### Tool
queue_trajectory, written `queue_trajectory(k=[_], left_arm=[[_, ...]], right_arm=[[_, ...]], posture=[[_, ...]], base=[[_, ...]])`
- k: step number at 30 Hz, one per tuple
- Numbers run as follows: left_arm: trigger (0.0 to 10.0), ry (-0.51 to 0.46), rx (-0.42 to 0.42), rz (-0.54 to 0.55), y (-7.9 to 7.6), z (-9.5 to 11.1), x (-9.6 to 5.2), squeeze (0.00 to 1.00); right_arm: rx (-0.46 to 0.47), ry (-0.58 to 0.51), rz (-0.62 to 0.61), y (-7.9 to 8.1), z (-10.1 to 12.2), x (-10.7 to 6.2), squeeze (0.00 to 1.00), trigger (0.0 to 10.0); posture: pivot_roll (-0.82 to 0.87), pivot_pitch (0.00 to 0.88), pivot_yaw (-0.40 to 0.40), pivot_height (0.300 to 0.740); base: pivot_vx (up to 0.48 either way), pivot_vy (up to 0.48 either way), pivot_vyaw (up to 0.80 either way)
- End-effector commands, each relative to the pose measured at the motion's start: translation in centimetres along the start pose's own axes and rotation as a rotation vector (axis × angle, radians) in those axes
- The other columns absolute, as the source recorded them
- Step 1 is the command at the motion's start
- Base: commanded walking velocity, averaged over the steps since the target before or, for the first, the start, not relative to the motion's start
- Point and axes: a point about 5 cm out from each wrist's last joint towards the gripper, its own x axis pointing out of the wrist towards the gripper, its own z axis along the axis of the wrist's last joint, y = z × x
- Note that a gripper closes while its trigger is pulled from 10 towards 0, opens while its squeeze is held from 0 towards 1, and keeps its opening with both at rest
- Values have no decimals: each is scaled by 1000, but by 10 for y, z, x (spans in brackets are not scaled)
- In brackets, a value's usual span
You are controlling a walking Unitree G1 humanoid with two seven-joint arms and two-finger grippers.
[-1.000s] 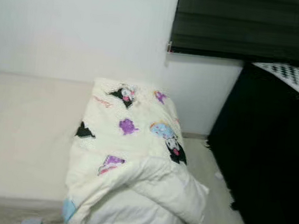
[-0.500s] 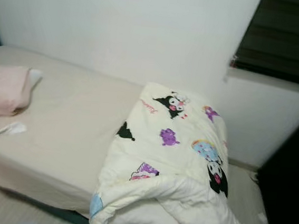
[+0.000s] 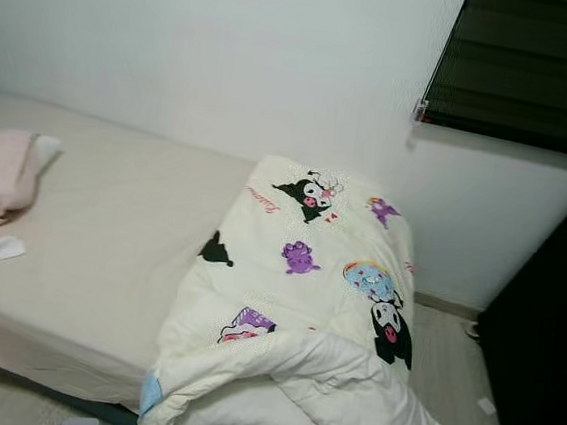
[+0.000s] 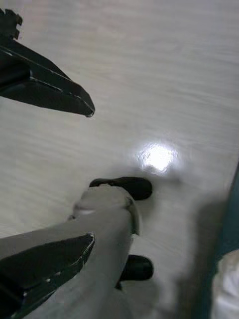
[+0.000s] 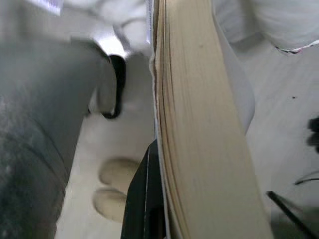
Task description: Clean up the room
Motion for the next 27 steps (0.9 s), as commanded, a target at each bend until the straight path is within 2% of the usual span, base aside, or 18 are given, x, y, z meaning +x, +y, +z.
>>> queue_trajectory(k=[1,3,4,5,6,8,10,11,12,19,27], left_arm=[[10000,43,188,-26,-8,-10,0,0],[10000,91,469,-58,-16,-19,-1,0],[10000,91,469,-58,-16,-19,-1,0],[10000,105,564,-68,-18,-22,-2,0],[10000,116,619,-75,-20,-24,-2,0],[10000,127,612,-93,-24,-24,-2,0],[10000,149,581,-152,-34,-25,-1,0],[10000,149,581,-152,-34,-25,-1,0],[10000,151,618,-217,-45,-23,-1,0],[10000,135,654,-233,-50,-18,-1,0],[10000,136,662,-245,-53,-15,-1,0]], right_arm=[[-79,54,10,7,-4,1,0,10000],[-146,102,29,15,-9,2,0,10000],[-146,102,29,15,-9,2,0,10000],[-170,117,38,18,-10,2,0,10000],[-189,129,50,21,-10,3,0,10000],[-214,139,73,27,-8,3,0,10000],[-264,146,106,37,0,5,0,10000],[-264,146,106,37,0,5,0,10000],[-317,136,113,42,11,6,0,10000],[-344,127,110,43,20,7,0,10000],[-339,161,116,43,7,6,0,10000]], posture=[[49,0,-95,740],[49,0,-95,740],[49,0,-95,740],[50,0,-92,740],[50,0,-92,740],[50,0,-92,740],[57,0,-95,740],[57,0,-95,740],[62,0,-97,740],[62,0,-96,740],[61,0,-96,740]], base=[[0,0,0],[0,0,0],[0,0,0],[0,0,0],[0,0,0],[0,0,0],[0,0,0],[0,0,0],[0,0,0],[0,0,0],[0,0,0]])
